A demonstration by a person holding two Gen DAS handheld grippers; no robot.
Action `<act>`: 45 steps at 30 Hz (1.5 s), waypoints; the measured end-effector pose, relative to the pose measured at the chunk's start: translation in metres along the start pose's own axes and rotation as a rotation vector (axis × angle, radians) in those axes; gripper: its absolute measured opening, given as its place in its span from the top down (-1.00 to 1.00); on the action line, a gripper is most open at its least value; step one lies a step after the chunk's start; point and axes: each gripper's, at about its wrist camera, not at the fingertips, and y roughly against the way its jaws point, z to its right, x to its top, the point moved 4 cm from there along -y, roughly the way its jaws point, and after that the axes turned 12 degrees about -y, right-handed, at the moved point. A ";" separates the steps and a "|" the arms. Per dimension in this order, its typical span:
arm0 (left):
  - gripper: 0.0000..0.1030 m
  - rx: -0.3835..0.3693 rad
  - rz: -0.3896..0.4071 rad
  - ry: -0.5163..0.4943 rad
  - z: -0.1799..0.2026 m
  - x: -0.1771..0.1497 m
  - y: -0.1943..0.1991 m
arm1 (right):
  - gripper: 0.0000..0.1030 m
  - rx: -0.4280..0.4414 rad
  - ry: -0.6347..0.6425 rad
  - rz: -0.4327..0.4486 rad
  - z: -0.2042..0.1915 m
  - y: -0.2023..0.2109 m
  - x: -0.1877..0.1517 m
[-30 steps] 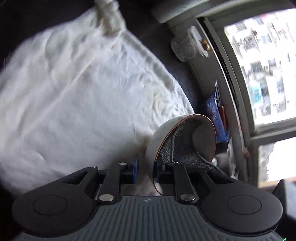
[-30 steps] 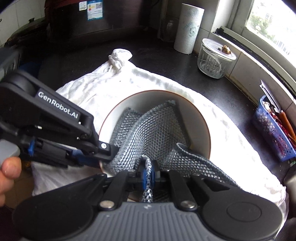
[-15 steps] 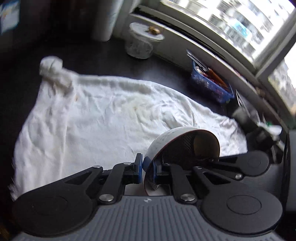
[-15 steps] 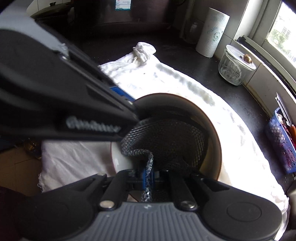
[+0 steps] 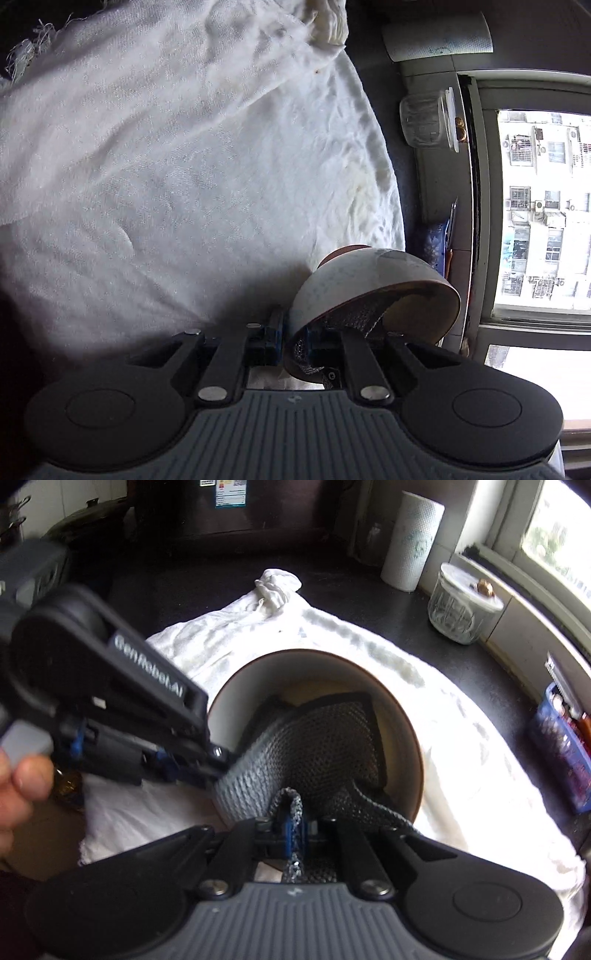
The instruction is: Clean bowl
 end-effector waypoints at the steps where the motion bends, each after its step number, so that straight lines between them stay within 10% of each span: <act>1: 0.79 0.001 -0.007 -0.009 0.000 0.001 0.000 | 0.91 -0.003 0.004 0.001 0.000 0.000 0.000; 9: 0.52 0.086 0.055 -0.292 0.035 0.012 0.023 | 0.92 -0.043 0.068 0.012 -0.002 0.000 -0.003; 23: 0.52 0.099 0.071 -0.439 0.054 0.017 0.021 | 0.93 -0.028 -0.029 0.069 0.032 0.073 -0.034; 34: 0.69 0.289 0.056 -1.080 0.095 -0.008 0.010 | 0.93 -0.008 -0.382 0.286 0.106 0.131 0.003; 45: 0.69 0.344 0.077 -1.235 0.093 -0.018 0.008 | 0.92 0.122 -0.176 0.180 0.087 0.086 0.017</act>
